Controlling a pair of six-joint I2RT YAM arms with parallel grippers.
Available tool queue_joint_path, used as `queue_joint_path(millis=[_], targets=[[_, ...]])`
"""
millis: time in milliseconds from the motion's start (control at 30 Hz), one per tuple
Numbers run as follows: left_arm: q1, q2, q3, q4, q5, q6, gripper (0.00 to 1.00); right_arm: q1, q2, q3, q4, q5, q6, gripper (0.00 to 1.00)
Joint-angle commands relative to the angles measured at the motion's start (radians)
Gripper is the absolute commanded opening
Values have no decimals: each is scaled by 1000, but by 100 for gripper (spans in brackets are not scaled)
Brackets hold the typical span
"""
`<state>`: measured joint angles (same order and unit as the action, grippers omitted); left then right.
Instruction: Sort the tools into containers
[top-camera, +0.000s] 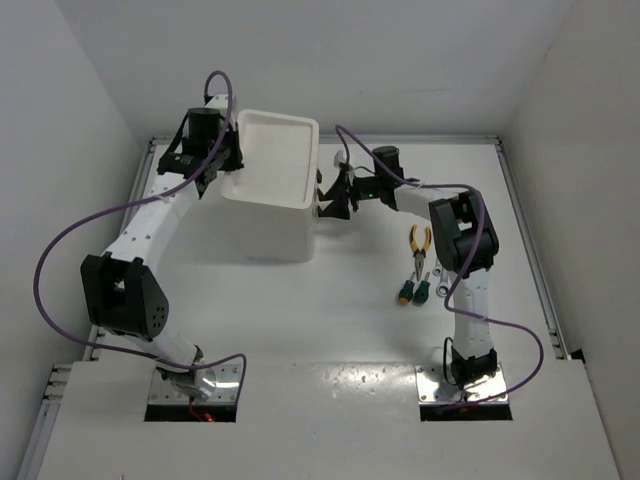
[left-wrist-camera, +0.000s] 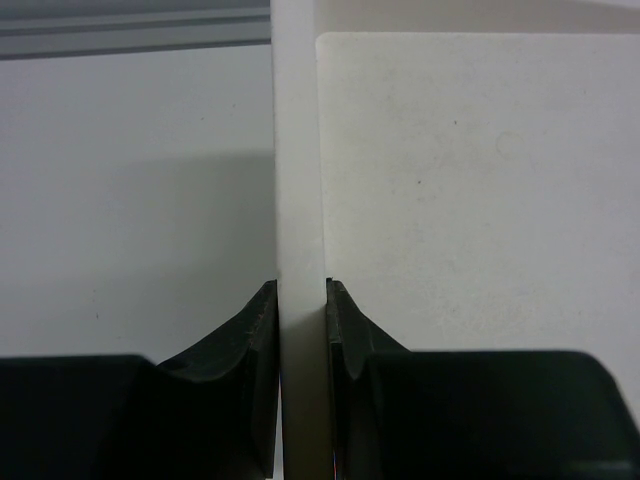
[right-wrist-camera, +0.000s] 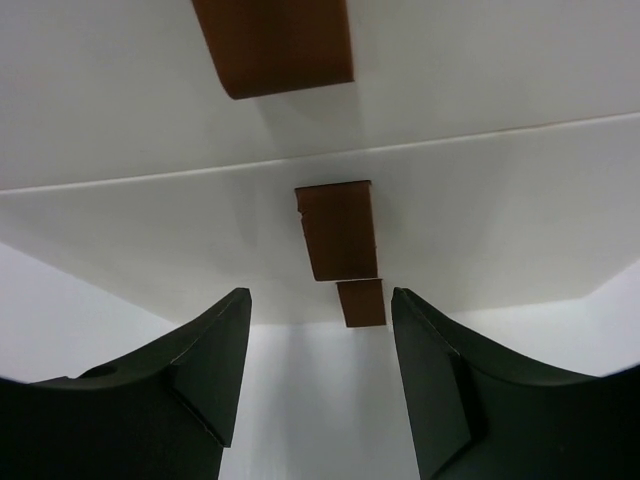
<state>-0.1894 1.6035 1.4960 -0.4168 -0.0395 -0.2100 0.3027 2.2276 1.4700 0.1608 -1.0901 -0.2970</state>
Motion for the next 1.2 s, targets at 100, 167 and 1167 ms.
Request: queue_joint_path(millis=[100,167,1167], targets=[[-36,99,-72,-223,242,-46,0,-8,-23,84,75,-8,-33,59],[-36,99,-72,-223,242,-46,0,-8,-23,93,97,-8,-19,60],[-36,72,-91,-223,161,-75,0,-103,-131,49,-160,-51,-118,0]])
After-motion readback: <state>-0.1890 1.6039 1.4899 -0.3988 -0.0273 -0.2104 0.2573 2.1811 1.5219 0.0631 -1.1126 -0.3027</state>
